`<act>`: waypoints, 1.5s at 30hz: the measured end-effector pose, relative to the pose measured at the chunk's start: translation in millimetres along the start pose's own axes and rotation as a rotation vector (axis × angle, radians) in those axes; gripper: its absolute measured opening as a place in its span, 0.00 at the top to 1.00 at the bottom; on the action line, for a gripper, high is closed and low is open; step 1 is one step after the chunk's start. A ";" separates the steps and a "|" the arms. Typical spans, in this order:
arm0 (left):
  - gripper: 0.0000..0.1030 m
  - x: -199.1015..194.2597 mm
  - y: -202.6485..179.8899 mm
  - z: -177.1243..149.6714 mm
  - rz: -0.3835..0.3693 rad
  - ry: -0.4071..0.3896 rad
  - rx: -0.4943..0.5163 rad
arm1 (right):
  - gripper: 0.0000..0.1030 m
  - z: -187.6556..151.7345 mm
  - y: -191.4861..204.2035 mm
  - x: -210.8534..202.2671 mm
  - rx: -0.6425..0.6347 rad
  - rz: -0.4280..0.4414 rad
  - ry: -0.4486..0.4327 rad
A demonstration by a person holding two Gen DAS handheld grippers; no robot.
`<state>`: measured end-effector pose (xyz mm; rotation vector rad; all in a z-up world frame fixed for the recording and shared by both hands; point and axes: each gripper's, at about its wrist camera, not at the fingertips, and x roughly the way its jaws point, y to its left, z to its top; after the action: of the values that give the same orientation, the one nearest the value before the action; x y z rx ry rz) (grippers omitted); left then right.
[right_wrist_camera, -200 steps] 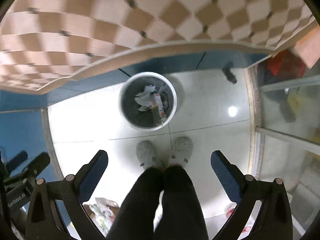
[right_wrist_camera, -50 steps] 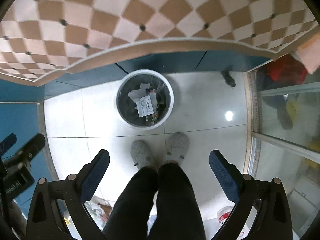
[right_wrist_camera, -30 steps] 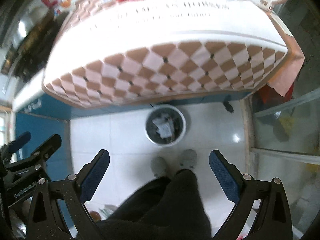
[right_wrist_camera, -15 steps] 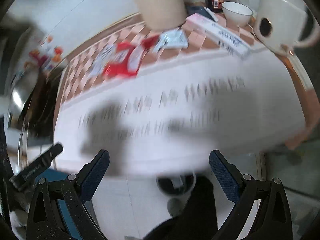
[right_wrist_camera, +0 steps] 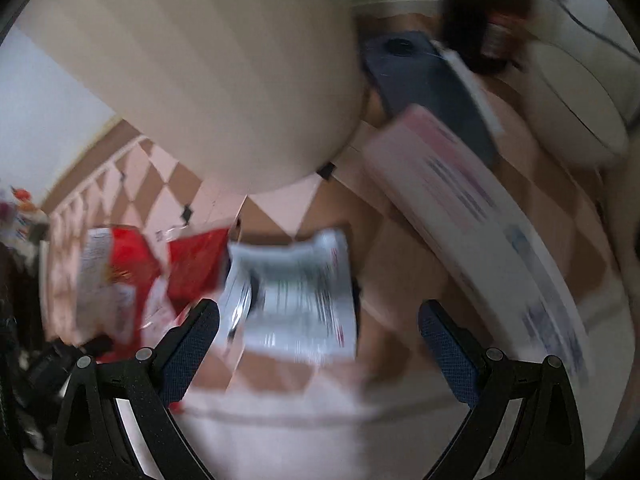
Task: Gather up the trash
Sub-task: 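Grasp the red snack bag with left tool while right tool grasps the toothpaste box, then carry the wrapper and toothpaste box over the bin and open both tools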
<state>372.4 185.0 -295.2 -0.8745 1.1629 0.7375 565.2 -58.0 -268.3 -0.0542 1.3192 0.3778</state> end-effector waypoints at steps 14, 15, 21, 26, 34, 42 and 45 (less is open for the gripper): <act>0.39 -86.0 -5.6 -40.8 0.042 -0.151 0.201 | 0.02 -4.5 -59.0 -56.0 -0.094 -0.108 -0.070; 0.39 -81.1 -30.0 -47.7 -0.006 -0.121 0.239 | 0.02 -0.4 -66.6 -46.4 -0.099 -0.135 -0.040; 0.39 -46.2 -155.3 -92.1 -0.098 -0.016 0.526 | 0.33 1.3 -94.1 -7.6 -0.090 -0.140 0.041; 0.39 -12.4 -215.0 -122.6 -0.042 0.030 0.705 | 0.42 -14.9 -121.7 -19.2 -0.054 -0.131 0.013; 0.93 -11.3 -229.1 -145.5 -0.014 -0.048 0.806 | 0.44 -38.4 -166.2 -21.9 0.028 -0.143 0.014; 0.98 -79.3 -193.0 -180.9 -0.011 -0.196 0.830 | 0.48 -67.8 -165.0 -42.0 0.043 -0.101 -0.036; 0.98 -116.0 -156.1 -198.4 -0.033 -0.245 0.814 | 0.49 -88.1 -151.8 -57.1 0.036 -0.071 -0.062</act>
<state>387.6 -68.9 -183.7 -0.1140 1.0870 0.2747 517.2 -236.1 -263.0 -0.0584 1.2592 0.2930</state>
